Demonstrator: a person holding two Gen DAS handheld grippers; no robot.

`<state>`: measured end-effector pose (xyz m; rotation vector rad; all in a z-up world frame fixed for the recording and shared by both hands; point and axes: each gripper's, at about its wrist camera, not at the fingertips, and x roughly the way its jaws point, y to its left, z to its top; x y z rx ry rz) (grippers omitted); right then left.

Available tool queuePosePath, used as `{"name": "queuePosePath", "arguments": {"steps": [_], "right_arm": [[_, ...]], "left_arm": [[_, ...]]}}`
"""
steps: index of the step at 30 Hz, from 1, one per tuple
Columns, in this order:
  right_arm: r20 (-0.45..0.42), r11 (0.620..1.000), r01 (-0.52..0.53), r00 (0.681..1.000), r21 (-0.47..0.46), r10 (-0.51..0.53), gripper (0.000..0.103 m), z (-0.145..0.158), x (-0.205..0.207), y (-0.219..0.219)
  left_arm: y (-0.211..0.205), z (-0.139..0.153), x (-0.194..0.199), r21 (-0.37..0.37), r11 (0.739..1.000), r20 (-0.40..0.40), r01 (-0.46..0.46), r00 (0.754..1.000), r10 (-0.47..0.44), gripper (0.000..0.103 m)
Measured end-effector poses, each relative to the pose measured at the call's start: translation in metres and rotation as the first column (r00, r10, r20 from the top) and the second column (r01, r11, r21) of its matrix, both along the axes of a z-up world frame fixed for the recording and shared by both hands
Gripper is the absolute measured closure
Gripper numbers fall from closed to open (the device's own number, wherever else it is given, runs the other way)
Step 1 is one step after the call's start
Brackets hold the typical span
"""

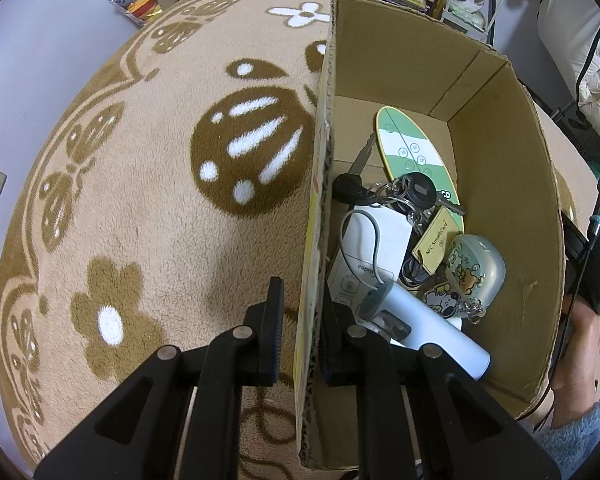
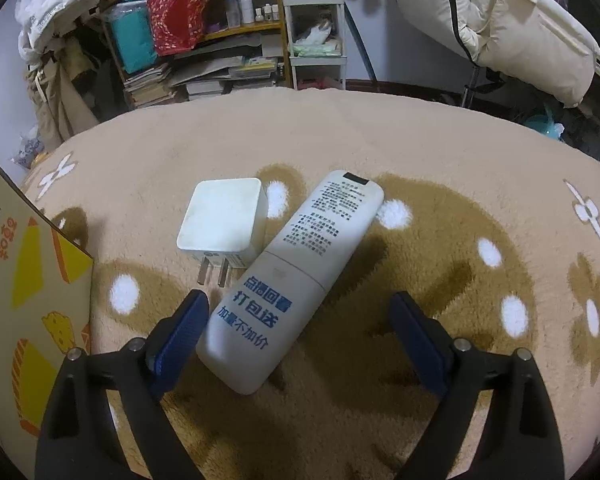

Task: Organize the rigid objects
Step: 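Move the right gripper back to the white remote and grasp it, then lift the white remote, carry it into the box and release it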

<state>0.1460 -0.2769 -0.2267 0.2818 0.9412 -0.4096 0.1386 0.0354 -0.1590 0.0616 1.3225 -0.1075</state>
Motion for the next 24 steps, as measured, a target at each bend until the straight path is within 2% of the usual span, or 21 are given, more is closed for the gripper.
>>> {"name": "queuePosePath", "arguments": {"steps": [6,10,12,13,14,17,20,24], "right_arm": [[-0.041,0.998,-0.004,0.999,-0.069,0.001,0.011,-0.001,0.011,0.011],[-0.062,0.997,0.006,0.998,-0.079,-0.011,0.013,-0.007,0.016,0.013],[-0.062,0.996,0.004,0.998,-0.092,-0.01,0.018,-0.009,0.017,0.016],[-0.058,0.996,-0.002,0.998,-0.091,-0.004,0.024,-0.008,0.016,0.017],[-0.059,0.995,-0.014,0.998,-0.102,0.008,0.034,-0.008,0.016,0.02],[-0.078,0.99,-0.027,0.997,-0.137,0.016,0.046,-0.005,0.015,0.026],[-0.066,0.994,0.013,0.998,-0.111,-0.021,0.057,-0.002,0.008,0.018],[-0.052,0.994,0.054,0.997,-0.091,-0.059,0.058,0.003,-0.007,0.006]], "left_arm": [[0.0,0.001,0.0,0.005,1.0,0.001,0.002,1.0,-0.002,0.088],[0.0,0.0,0.0,0.005,1.0,0.001,0.002,1.0,-0.002,0.089],[0.0,0.0,0.0,0.005,1.0,0.001,0.003,1.0,-0.003,0.089],[0.0,0.0,0.0,0.005,1.0,0.001,0.002,1.0,-0.002,0.089],[0.0,0.001,0.0,0.005,1.0,0.001,0.002,1.0,-0.002,0.088],[0.0,0.001,0.0,0.003,1.0,0.001,0.002,1.0,-0.002,0.088],[0.0,0.0,0.0,0.001,1.0,0.001,0.001,1.0,-0.001,0.088],[0.0,0.0,0.001,0.002,1.0,0.001,0.001,1.0,-0.001,0.088]]}}
